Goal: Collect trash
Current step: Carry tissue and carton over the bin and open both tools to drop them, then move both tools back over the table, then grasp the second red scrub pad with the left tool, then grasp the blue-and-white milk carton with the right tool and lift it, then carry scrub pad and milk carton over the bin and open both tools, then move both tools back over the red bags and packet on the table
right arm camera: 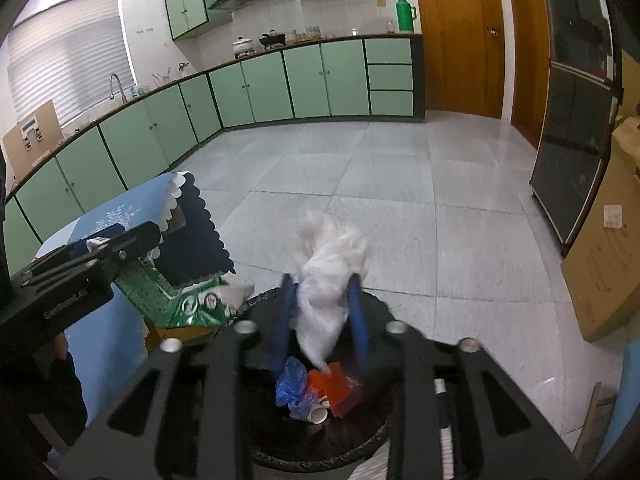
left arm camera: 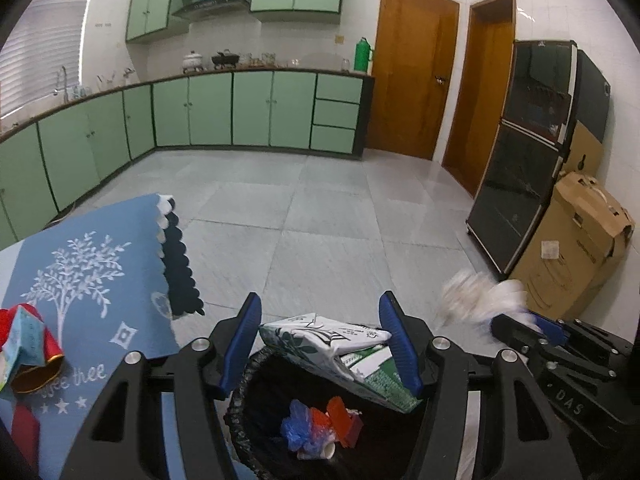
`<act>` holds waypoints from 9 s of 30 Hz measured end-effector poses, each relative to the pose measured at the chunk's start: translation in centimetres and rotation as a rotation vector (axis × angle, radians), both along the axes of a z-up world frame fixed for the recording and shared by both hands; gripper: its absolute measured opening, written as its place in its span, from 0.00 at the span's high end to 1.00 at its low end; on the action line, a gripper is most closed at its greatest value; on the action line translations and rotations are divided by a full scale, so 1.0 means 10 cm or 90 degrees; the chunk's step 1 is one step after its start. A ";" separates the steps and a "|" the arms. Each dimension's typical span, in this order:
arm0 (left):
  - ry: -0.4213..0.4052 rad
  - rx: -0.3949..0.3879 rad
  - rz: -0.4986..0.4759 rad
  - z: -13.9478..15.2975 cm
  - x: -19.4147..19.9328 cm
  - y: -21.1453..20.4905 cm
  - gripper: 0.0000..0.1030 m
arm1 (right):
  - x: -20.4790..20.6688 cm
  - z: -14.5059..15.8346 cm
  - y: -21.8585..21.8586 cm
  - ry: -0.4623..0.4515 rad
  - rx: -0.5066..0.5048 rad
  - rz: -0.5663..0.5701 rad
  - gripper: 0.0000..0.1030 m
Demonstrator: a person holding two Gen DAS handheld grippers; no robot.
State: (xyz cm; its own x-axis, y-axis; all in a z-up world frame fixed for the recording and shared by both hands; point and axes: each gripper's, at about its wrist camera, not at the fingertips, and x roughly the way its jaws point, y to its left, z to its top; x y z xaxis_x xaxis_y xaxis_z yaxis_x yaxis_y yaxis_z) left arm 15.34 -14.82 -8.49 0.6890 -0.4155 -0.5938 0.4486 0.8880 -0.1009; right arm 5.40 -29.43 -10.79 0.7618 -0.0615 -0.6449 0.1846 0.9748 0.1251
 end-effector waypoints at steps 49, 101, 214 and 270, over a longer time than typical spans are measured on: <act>0.054 0.057 0.353 -0.34 -0.50 2.85 0.17 | 0.47 0.11 2.23 -0.032 0.018 0.251 0.13; 0.044 0.032 0.387 -0.21 -0.72 3.06 0.51 | 0.58 0.01 2.61 -0.008 -0.007 0.299 0.13; -0.031 -0.006 0.125 0.26 -0.37 1.28 0.51 | 0.25 0.74 1.05 -0.065 0.016 0.186 0.97; -0.026 0.047 0.399 0.08 -0.39 3.21 0.11 | 0.78 0.35 2.38 -0.064 0.012 0.277 0.10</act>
